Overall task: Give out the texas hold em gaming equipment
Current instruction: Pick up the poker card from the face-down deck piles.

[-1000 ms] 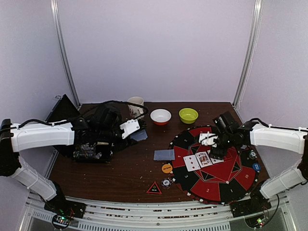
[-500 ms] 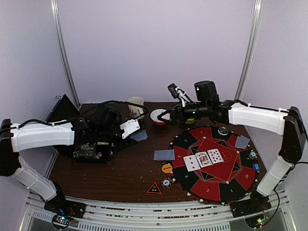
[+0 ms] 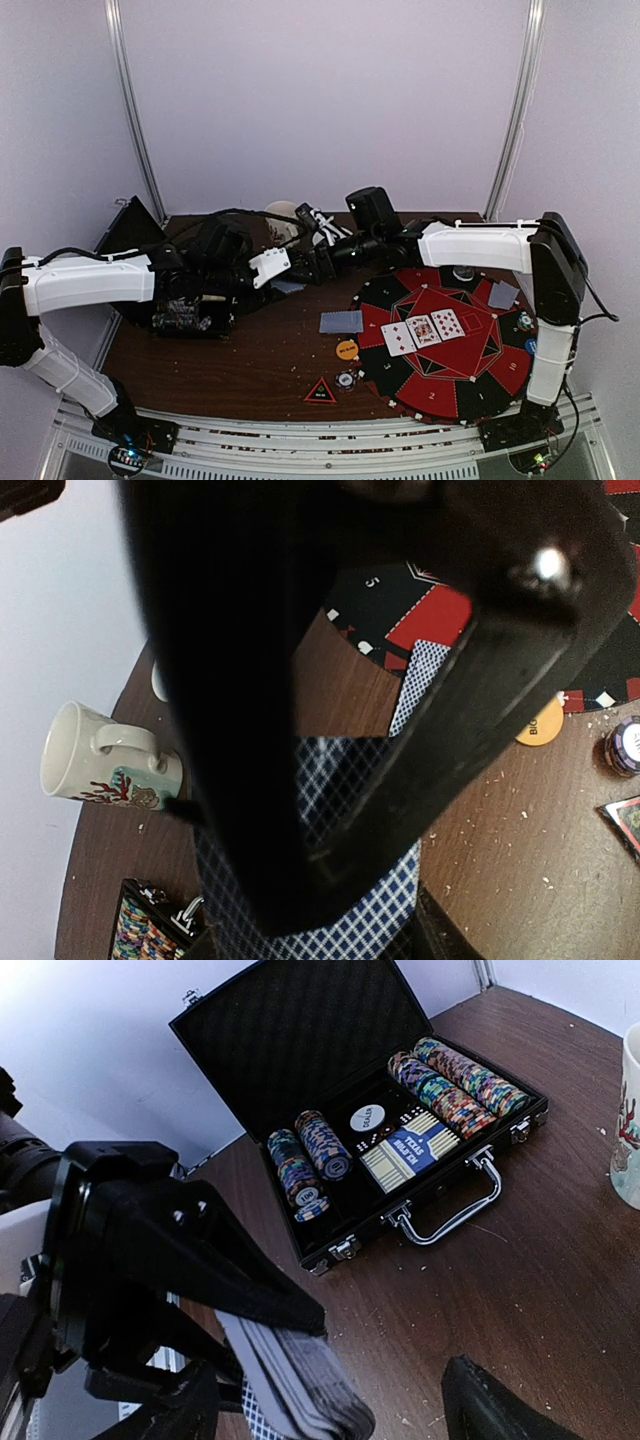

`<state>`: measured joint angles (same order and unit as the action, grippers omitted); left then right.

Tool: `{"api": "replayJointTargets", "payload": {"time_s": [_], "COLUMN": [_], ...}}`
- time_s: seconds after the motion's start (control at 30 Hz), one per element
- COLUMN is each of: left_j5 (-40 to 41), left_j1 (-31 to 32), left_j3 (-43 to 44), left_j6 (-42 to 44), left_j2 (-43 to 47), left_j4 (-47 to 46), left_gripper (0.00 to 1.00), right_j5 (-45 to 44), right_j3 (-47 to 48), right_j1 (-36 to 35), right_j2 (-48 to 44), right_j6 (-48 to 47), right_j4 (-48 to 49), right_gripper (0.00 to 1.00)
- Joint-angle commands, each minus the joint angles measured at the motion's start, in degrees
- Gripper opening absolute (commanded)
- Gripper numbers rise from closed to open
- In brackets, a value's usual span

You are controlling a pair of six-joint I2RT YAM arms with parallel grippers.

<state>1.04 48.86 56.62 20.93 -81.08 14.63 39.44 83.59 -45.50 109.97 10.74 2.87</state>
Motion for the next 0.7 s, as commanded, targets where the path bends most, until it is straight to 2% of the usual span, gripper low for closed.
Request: {"api": "replayJointTargets", "payload": {"time_s": [0.0, 0.13, 0.27, 0.47, 0.67], "left_j5": [-0.93, -1.03, -1.04, -1.22, -1.04], "left_j1": [0.19, 0.18, 0.18, 0.18, 0.18], "left_j3": [0.08, 0.11, 0.08, 0.15, 0.18], "left_j6": [0.08, 0.08, 0.08, 0.03, -0.02], "left_j2": [0.58, 0.59, 0.82, 0.66, 0.48], "left_j4": [-2.5, -2.55, -2.57, -2.51, -2.46], "left_gripper": [0.44, 0.44, 0.44, 0.44, 0.44], "right_j5": [-3.47, -5.95, -8.69, -11.53, -13.62], "right_j3": [3.9, 5.49, 5.85, 6.14, 6.26], "right_j1": [-0.4, -0.39, -0.26, -0.04, -0.09], "right_j2": [2.52, 2.0, 0.51, -1.22, -3.15], "right_j6": [-0.84, -3.95, -5.76, -7.22, -8.41], "right_j4": [-3.6, -8.15, -11.11, -14.62, -18.33], "right_gripper": [0.77, 0.65, 0.47, 0.42, 0.33]}}
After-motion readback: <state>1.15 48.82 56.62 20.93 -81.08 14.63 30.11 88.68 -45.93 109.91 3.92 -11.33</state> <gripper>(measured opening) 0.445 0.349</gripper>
